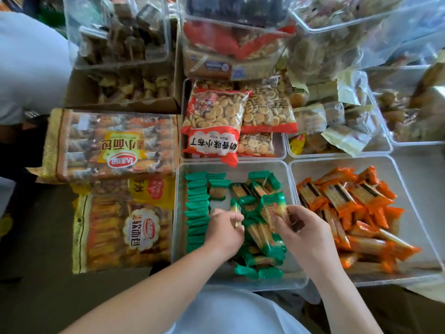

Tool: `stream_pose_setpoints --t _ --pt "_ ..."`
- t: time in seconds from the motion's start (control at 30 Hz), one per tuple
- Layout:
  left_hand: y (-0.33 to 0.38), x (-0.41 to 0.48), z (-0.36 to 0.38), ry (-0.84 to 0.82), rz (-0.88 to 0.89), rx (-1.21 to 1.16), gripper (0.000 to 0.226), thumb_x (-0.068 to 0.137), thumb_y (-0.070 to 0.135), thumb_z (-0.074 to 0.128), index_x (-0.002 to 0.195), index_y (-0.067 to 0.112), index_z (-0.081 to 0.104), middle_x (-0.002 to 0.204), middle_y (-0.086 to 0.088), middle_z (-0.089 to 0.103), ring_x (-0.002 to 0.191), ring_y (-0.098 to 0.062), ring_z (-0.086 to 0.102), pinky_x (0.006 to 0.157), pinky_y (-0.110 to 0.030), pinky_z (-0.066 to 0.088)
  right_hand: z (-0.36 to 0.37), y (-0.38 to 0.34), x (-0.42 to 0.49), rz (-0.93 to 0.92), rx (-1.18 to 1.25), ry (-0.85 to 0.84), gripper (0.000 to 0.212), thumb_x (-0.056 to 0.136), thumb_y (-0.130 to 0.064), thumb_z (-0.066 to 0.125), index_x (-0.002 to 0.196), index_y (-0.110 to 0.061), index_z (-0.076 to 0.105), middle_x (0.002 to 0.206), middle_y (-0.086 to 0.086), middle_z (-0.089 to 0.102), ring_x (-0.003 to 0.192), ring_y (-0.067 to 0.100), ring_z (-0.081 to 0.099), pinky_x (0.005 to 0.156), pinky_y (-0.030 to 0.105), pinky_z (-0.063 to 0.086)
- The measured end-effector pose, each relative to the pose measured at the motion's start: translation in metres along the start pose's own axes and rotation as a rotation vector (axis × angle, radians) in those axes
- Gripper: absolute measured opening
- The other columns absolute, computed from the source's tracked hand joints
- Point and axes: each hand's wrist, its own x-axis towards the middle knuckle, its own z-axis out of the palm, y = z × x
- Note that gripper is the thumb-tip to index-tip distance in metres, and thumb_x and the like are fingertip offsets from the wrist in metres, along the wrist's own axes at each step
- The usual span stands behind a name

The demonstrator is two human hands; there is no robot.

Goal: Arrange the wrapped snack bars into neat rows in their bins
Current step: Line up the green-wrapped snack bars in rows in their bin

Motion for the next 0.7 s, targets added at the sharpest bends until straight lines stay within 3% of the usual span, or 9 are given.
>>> stream_pose_setpoints --t 0.07,0.2,0.27,0.33,0.4,0.47,0.57,0.7 --pt "-0.003 -0.011 -0.011 0.058 0.054 -0.052 0.020 0.092 0.014 0.073 0.105 0.029 0.070 0.118 0.002 0.059 0.110 -0.018 0.063 0.091 -0.022 0.048 0.000 -0.003 0.003 0.027 -0.004 0.003 0.013 0.091 -0.040 0.075 0.100 -0.031 0.072 0.084 -0.014 0.070 0.076 0.006 0.065 0.062 0.030 0.056" --pt "-0.006 -0.031 -0.034 0.167 0.103 -0.280 0.051 0.087 0.024 0.081 0.124 0.043 0.051 0.104 0.014 0.068 0.096 -0.008 0.069 0.083 -0.029 0.060 0.009 -0.020 0.006 0.066 -0.011 -0.048 0.017 0.091 -0.040 0.075 0.103 -0.028 0.069 0.088 -0.014 0.069 0.076 0.003 0.064 0.060 0.019 0.048" --pt "-0.003 -0.038 -0.043 0.214 0.152 -0.333 0.044 0.086 0.017 0.082 0.115 0.040 0.059 0.098 0.016 0.071 0.092 -0.002 0.069 0.079 -0.016 0.057 0.018 -0.035 0.008 0.046 0.042 -0.067 0.014 0.091 -0.038 0.076 0.097 -0.028 0.069 0.084 -0.013 0.070 0.074 0.001 0.065 0.059 0.015 0.047" --pt "0.001 -0.046 -0.051 0.242 0.225 -0.328 0.035 0.083 0.014 0.082 0.103 0.039 0.066 0.095 0.019 0.073 0.093 0.000 0.069 0.077 -0.011 0.053 0.027 -0.045 0.010 0.040 0.143 -0.101 0.011 0.090 -0.034 0.078 0.093 -0.029 0.069 0.080 -0.009 0.073 0.072 0.003 0.068 0.063 0.025 0.057" --pt "0.007 -0.054 -0.058 0.223 0.264 -0.339 0.034 0.082 0.021 0.084 0.104 0.039 0.065 0.099 0.023 0.071 0.100 0.004 0.066 0.082 -0.010 0.053 0.033 -0.056 0.011 0.054 0.220 -0.154 0.012 0.091 -0.032 0.078 0.093 -0.027 0.067 0.082 -0.005 0.075 0.076 0.011 0.072 0.070 0.037 0.063" --pt "0.008 -0.059 -0.066 0.181 0.274 -0.360 0.033 0.083 0.028 0.084 0.105 0.038 0.062 0.103 0.022 0.069 0.104 0.005 0.063 0.088 -0.015 0.053 0.034 -0.064 0.013 0.037 0.268 -0.203 0.013 0.092 -0.032 0.077 0.094 -0.024 0.067 0.082 -0.002 0.075 0.077 0.017 0.071 0.070 0.037 0.062" --pt "0.007 -0.060 -0.076 0.099 0.256 -0.406 0.021 0.089 0.035 0.077 0.102 0.038 0.061 0.102 0.014 0.068 0.102 -0.006 0.065 0.094 -0.032 0.056 0.034 -0.077 0.011 -0.021 0.340 -0.284 0.007 0.095 -0.023 0.074 0.096 -0.021 0.068 0.077 -0.007 0.074 0.068 0.007 0.067 0.059 0.019 0.053" --pt "0.000 -0.060 -0.076 0.165 0.245 -0.420 0.027 0.091 0.026 0.076 0.105 0.040 0.059 0.106 0.014 0.069 0.105 -0.008 0.065 0.098 -0.037 0.057 0.039 -0.083 0.009 -0.028 0.336 -0.311 0.007 0.097 -0.020 0.071 0.101 -0.025 0.068 0.085 -0.015 0.075 0.078 0.003 0.070 0.065 0.017 0.056"
